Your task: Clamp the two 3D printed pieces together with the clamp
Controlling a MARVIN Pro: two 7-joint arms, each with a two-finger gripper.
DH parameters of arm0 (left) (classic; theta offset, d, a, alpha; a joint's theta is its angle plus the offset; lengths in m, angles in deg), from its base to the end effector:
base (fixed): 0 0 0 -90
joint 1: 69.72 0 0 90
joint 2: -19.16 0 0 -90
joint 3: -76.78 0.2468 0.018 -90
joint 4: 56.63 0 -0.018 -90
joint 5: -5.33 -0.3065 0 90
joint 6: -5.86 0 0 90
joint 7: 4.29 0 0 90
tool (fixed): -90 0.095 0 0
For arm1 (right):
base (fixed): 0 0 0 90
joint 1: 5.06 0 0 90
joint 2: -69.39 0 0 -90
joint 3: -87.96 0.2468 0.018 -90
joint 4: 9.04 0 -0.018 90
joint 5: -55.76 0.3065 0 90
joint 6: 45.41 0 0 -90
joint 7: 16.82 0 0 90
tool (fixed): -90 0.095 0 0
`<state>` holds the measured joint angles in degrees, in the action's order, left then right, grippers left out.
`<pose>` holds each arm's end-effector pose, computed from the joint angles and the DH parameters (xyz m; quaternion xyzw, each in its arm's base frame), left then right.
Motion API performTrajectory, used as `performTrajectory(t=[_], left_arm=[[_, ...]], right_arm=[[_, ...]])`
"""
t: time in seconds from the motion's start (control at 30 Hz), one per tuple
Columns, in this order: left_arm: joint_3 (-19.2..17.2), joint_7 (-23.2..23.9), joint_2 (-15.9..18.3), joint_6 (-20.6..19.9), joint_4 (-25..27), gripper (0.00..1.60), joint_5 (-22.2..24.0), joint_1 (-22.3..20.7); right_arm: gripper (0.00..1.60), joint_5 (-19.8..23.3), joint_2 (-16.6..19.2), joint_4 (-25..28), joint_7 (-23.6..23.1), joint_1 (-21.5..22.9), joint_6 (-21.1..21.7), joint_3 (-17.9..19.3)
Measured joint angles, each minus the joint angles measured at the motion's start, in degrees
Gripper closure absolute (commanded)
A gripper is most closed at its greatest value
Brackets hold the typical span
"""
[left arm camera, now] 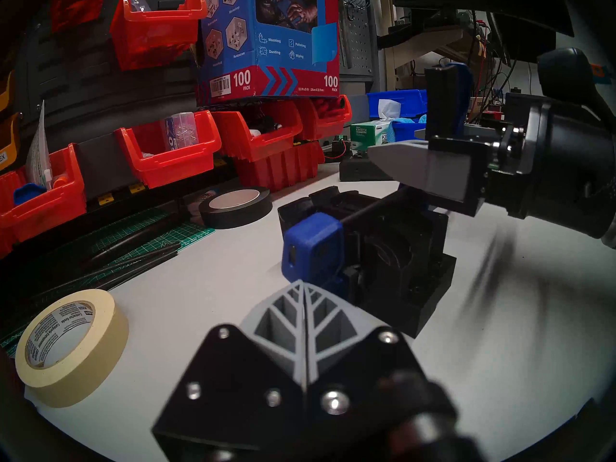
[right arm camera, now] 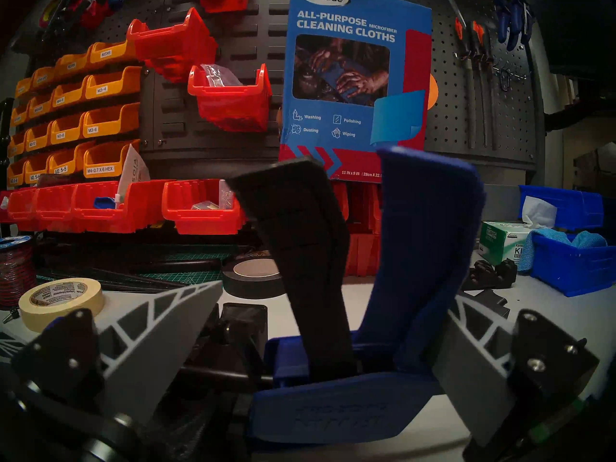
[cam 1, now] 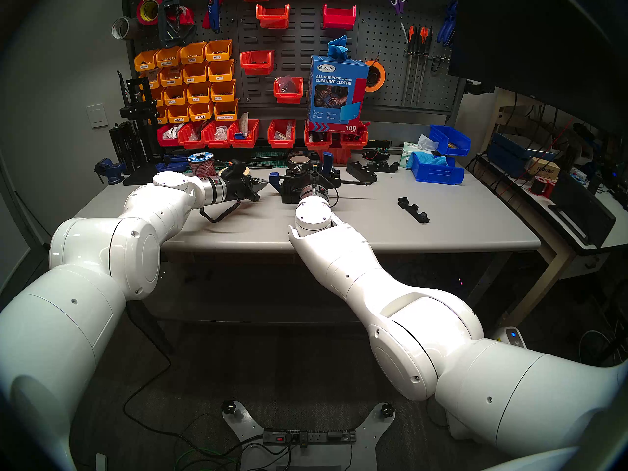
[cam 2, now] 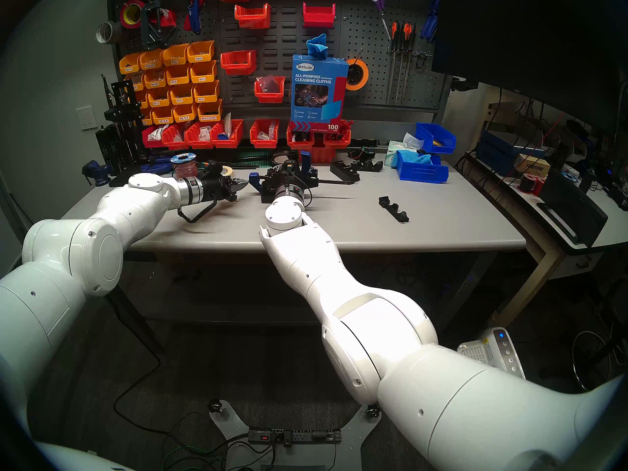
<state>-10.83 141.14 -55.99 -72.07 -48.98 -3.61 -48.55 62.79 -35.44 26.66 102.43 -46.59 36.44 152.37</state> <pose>0.5807 0.0769 -0.1781 0.7099 -0.3430 0.5868 0.1846 0.5549 0.2024 -0.1809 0.6802 -0.0068 0.7328 0.0177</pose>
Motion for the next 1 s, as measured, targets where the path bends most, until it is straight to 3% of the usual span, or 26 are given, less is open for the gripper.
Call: performTrajectory(t=[1.0], left_arm=[[-0.1,2.3,-1.5,-0.5,-0.9,1.60,-0.1,1.0]], right_arm=[[0.00,-0.4,-0.1,-0.7,3.4,2.1,-0.2,-1.3]])
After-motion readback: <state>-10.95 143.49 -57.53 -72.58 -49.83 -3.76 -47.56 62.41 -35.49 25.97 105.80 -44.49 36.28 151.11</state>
